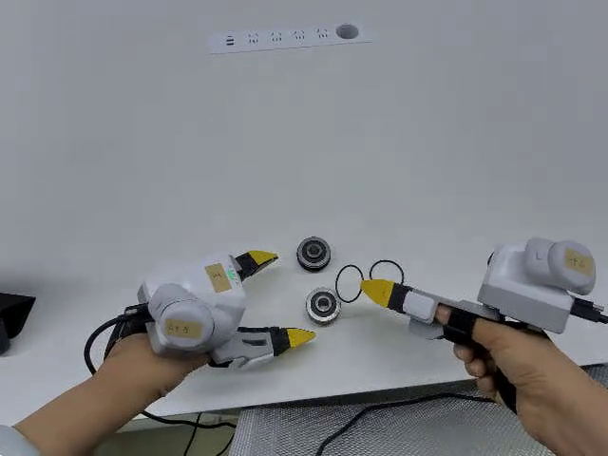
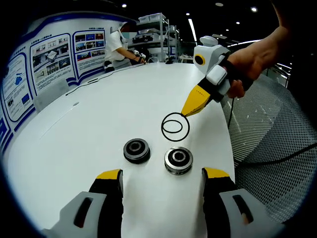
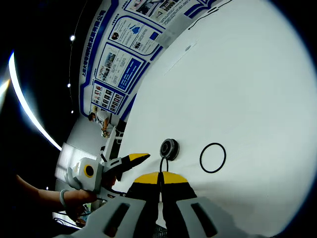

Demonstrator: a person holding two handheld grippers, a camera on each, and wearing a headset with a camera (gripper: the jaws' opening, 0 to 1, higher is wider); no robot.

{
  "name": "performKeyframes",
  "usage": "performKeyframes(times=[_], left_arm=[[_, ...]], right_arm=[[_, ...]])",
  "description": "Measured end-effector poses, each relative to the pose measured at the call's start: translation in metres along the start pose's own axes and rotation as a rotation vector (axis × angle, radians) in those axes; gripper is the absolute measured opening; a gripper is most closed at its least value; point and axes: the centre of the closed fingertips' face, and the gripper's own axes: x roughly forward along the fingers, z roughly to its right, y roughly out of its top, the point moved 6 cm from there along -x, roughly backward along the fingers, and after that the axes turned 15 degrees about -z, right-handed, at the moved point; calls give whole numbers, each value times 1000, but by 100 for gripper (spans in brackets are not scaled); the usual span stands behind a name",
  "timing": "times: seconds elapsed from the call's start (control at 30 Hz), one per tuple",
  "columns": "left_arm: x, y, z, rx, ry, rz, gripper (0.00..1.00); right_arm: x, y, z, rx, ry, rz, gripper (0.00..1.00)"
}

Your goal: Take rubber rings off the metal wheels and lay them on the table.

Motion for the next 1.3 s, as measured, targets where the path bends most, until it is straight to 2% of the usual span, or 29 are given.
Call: performKeyframes(times=[0.37,0.67,0.93,1.07,1.3], left_arm=[[-2,-4,-1,-14,6,-6,67],[-1,-4,-1,-16,4,-9,65],[-1,-4,-2,-12,4,-12,65],[-1,-4,-2,-12,4,-13,64],[-2,-3,-2,-8,3,-15,64]], right_arm=[[-14,10,28,39,-74,45,2],[-13,11,37,59,-110,49,2],[-14,8,47,2,-199,15,3],[-14,8,47,-36,-231,1,8],[-16,10,47,-141,-296,-34,13]])
